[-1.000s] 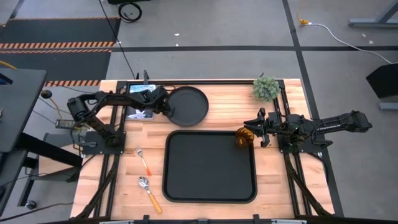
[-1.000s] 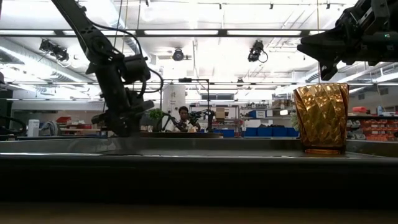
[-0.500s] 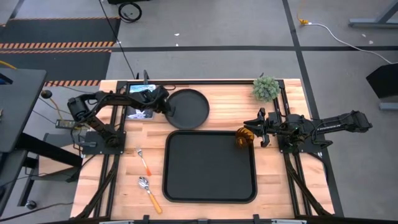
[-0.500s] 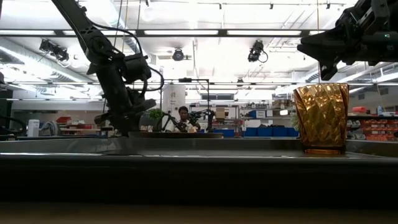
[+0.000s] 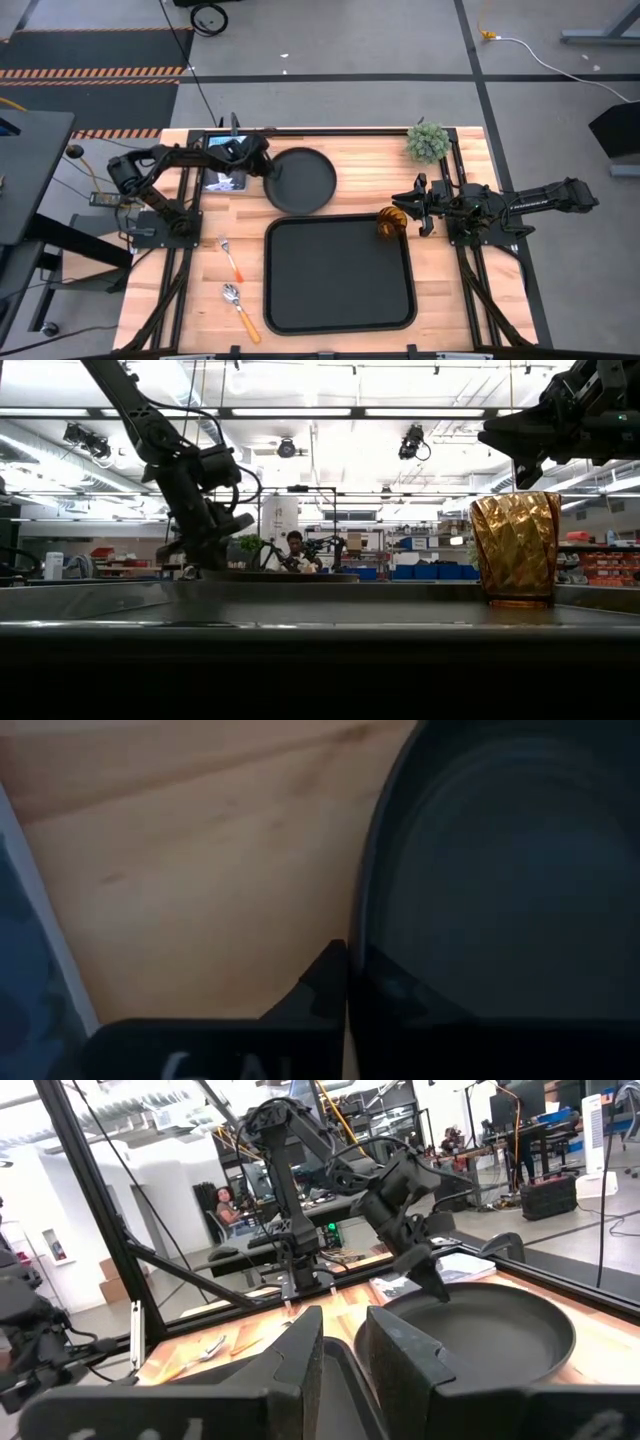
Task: Pick and place plate/cup/fork/spoon on tray
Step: Put the black plate on the bottom right of the black tray
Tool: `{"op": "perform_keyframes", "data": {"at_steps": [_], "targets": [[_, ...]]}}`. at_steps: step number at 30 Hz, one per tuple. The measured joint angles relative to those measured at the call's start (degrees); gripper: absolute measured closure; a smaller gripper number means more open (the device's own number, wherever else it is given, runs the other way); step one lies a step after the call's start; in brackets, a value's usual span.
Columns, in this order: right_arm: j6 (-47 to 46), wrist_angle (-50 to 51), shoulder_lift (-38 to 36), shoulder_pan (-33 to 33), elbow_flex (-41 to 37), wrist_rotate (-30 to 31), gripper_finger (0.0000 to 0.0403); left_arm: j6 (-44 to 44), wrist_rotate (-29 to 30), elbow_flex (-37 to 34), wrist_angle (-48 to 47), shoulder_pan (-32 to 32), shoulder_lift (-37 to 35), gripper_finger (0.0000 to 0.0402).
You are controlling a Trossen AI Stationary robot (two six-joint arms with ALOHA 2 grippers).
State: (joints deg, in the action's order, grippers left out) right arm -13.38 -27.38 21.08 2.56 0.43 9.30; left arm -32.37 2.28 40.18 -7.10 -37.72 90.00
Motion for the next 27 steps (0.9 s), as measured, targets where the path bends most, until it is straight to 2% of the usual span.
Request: {"op": "perform_keyframes", "data": {"at_steps": [6, 10, 19, 27], "targets": [[0.0, 0.0, 0.0, 0.0, 0.0, 0.0, 0.0315, 1.3, -4.8, 2.7, -0.4, -2.0, 0.1, 0.0385], [0.0, 0.0, 0.0, 0.0, 0.0, 0.0, 0.0315, 2.5, -8.6, 6.4, -1.7, -1.1, 0.0, 0.0385], [0.0, 0.0, 0.0, 0.0, 0.0, 0.0, 0.0315, 3.7, -10.0, 13.9, -11.3, 6.5, 0.0, 0.0385], [0.0, 0.0, 0.0, 0.0, 0.0, 0.0, 0.0315, 0.1, -9.1, 14.6, -12.9, 15.9, 0.0, 0.0385]]}}
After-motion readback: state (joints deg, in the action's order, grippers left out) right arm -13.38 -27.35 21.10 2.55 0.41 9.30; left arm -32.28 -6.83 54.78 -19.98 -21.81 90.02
